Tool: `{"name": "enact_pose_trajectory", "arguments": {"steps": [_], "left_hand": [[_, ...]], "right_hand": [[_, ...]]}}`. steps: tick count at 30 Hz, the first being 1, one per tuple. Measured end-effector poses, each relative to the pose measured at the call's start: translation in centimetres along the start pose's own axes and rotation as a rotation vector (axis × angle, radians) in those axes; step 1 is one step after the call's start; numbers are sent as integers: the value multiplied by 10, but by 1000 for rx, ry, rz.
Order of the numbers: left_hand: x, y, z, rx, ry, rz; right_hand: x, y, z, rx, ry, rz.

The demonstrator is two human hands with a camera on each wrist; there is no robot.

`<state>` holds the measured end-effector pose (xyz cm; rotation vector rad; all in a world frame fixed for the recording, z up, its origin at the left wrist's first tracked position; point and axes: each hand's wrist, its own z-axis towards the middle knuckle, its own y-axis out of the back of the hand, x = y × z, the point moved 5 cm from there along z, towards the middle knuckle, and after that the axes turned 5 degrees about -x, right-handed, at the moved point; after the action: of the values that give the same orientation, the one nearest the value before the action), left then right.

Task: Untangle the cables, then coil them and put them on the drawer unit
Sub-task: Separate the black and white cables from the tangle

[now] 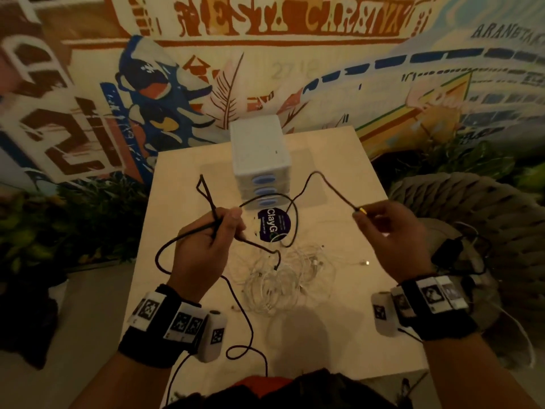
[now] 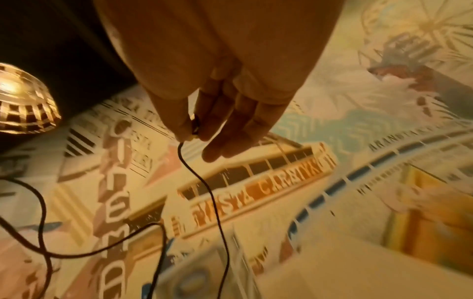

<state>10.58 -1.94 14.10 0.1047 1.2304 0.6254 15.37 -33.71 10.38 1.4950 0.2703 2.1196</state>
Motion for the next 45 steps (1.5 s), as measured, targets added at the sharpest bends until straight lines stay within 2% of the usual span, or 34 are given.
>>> {"name": "enact_pose_trajectory", "arguments": {"steps": [4, 6, 9, 12, 16, 22, 27, 31, 35, 37, 42, 45], "left_hand": [[-16, 12, 12, -100, 0, -27], [-22, 15, 14, -118, -11, -30], [-25, 15, 11, -117, 10, -26], [-25, 15, 6, -99, 42, -70], [-34, 7, 0, -1, 56, -136], [-50, -5, -11, 26, 17, -118], [-51, -13, -20, 81, 171, -276], [-41, -11, -24, 166, 217, -326], [-36, 1, -24, 143, 274, -412], [-33, 9, -23, 158, 286, -449], [-25, 28, -24, 209, 333, -489], [-20, 36, -26, 255, 376, -486]], "right_hand": [[61, 20, 21, -41, 197, 233], [79, 20, 23, -10, 277, 279], [91, 5, 19, 79, 316, 296], [97, -12, 10, 167, 300, 332], [112, -33, 1, 249, 276, 355], [135, -56, -8, 299, 335, 276], [137, -63, -16, 357, 200, 309], [133, -67, -26, 351, 121, 265], [135, -72, -38, 374, 59, 355], [132, -80, -43, 435, -10, 390], [144, -111, -71, 717, 84, 154], [155, -122, -81, 715, 102, 125]]}}
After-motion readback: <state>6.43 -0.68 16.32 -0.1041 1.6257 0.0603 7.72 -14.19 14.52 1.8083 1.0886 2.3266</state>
